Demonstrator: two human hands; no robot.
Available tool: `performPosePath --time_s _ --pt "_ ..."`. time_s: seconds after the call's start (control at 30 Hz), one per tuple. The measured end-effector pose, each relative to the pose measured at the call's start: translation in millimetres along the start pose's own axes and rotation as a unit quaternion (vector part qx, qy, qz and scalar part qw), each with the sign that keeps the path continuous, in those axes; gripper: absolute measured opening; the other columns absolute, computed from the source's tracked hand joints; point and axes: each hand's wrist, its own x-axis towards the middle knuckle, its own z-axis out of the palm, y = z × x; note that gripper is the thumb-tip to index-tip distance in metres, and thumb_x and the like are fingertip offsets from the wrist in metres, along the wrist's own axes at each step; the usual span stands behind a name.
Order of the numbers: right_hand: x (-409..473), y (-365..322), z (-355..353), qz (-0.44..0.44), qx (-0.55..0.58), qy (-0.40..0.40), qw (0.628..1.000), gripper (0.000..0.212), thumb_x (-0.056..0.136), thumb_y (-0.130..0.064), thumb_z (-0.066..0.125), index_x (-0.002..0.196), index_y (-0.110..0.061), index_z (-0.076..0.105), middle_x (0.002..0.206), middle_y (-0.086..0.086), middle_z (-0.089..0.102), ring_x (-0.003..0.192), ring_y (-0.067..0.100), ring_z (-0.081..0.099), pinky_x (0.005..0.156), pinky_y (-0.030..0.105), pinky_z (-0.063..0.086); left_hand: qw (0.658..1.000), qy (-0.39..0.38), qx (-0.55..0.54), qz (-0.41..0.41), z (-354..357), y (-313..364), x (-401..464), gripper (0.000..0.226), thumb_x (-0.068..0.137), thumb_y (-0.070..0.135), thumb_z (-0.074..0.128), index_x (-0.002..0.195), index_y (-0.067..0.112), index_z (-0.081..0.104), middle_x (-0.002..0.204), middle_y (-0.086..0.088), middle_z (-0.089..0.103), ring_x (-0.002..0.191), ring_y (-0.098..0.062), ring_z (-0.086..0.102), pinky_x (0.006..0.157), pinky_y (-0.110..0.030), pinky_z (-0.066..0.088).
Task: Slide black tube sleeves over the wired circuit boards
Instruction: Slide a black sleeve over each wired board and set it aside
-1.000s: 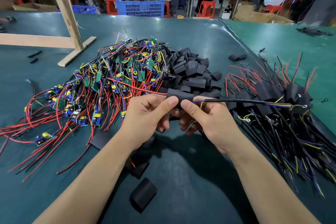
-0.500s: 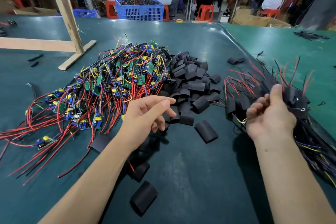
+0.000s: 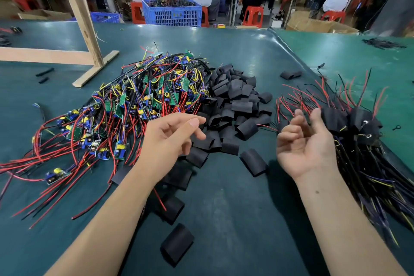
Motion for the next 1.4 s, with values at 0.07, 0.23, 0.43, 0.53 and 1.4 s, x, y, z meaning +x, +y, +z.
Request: performPosePath --time_s 0.07,0.23,0.43,0.53,1.4 --pt "-1.0 5.5 1.6 0.004 -0.076 -0.01 0.997 0.038 0.096 -0.047 0.054 0.074 -0.017 0.063 0.05 -0.008 0.055 0.036 0.003 0.042 0.034 0.013 0.032 0.99 0.043 0.127 0.039 -2.4 -3.6 -0.4 0.015 0.093 0.021 0.062 0.09 0.014 0.075 0.07 0.002 0.07 0.048 -0.017 0.046 0.046 -0.023 0.038" --pt "-7.4 21.8 2.6 -0.003 -0.254 -0.052 0.966 0.031 0.094 -0.033 0.061 0.069 -0.017 0.068 0.055 -0.005 0.058 0.041 0.006 0.047 0.036 0.016 0.035 0.888 0.148 0.425 0.093 -7.6 -9.6 0.8 0.013 0.092 0.026 0.064 0.1 0.026 0.074 0.081 0.007 0.069 0.071 -0.016 0.054 0.064 -0.034 0.048" --pt "-12.4 30.3 3.6 -0.019 -0.361 -0.084 0.929 0.028 0.094 -0.03 0.062 0.072 -0.015 0.07 0.06 0.0 0.063 0.043 0.008 0.05 0.039 0.018 0.038 0.838 0.139 0.528 -0.03 -23.7 -17.2 8.4 0.039 0.089 0.031 0.065 0.125 0.015 0.064 0.12 -0.011 0.062 0.111 -0.035 0.055 0.09 -0.044 0.046" --pt "-13.8 30.0 4.1 -0.026 -0.37 -0.083 0.925 0.027 0.094 -0.03 0.062 0.073 -0.015 0.07 0.061 0.0 0.063 0.044 0.008 0.05 0.039 0.018 0.039 0.856 0.113 0.503 -0.033 -21.5 -18.8 7.1 0.025 0.09 0.03 0.066 0.113 0.021 0.067 0.112 0.002 0.069 0.099 -0.025 0.064 0.079 -0.038 0.053" --pt "-17.4 35.1 2.5 -0.042 -0.428 -0.119 0.895 0.026 0.096 -0.027 0.062 0.078 -0.01 0.069 0.061 0.003 0.064 0.046 0.012 0.052 0.04 0.02 0.04 0.871 0.277 0.39 -0.115 -33.3 -9.7 16.0 0.007 0.08 0.033 0.067 0.076 0.028 0.065 0.063 0.016 0.062 0.075 -0.018 0.065 0.07 -0.028 0.049"
